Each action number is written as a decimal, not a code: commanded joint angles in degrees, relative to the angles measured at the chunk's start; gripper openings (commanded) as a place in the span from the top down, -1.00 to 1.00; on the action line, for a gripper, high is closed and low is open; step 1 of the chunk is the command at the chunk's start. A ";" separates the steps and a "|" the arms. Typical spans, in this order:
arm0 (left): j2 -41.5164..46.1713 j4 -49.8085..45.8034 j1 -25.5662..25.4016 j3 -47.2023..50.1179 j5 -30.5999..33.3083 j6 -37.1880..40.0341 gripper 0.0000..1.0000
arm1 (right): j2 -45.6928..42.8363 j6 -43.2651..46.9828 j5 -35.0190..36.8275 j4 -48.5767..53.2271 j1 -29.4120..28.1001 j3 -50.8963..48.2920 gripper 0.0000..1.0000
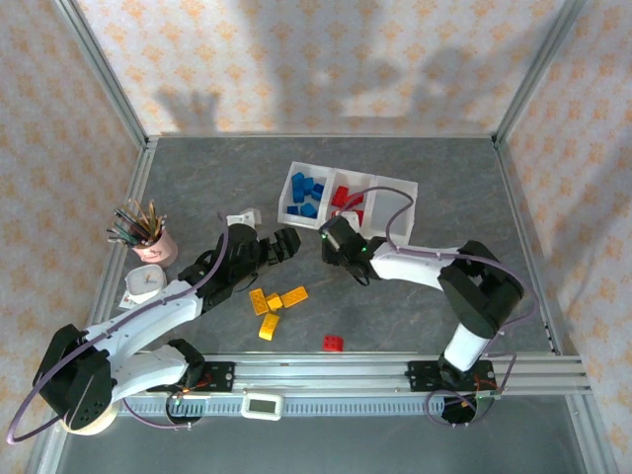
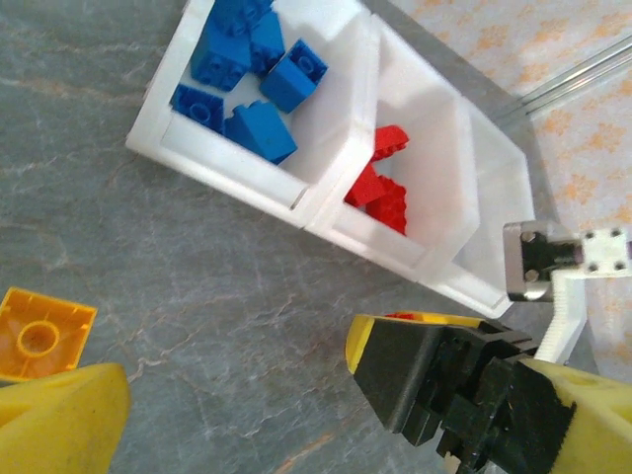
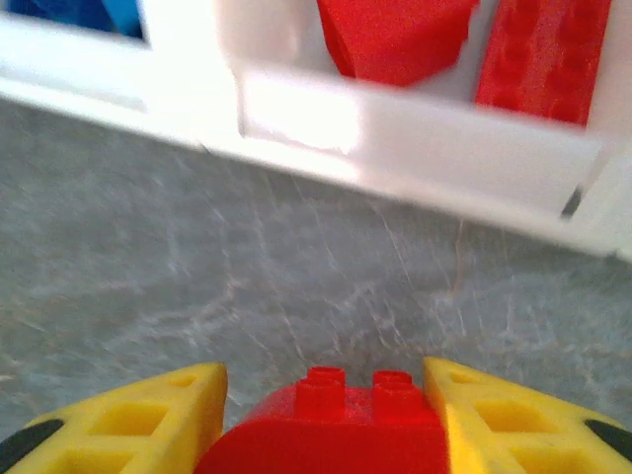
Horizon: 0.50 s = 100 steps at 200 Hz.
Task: Sort the legos into containers by color
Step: Pick up the lego from the center of the table, then place the lego in the container.
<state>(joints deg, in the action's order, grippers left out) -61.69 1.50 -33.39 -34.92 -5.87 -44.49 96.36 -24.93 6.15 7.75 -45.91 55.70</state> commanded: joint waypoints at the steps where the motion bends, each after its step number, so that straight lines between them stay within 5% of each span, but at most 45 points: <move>1: -1.10 -1.85 -0.27 -3.53 1.68 2.65 -0.98 | -2.41 3.06 4.38 3.53 0.85 5.20 0.00; 100: -5.96 -3.17 1.52 -10.85 2.31 6.52 -0.98 | 11.04 8.75 7.47 5.22 10.66 23.77 -0.01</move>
<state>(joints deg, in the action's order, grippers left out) -66.63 -0.71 -32.77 -43.42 -4.84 -39.64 103.26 -18.72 10.74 11.00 -36.64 75.70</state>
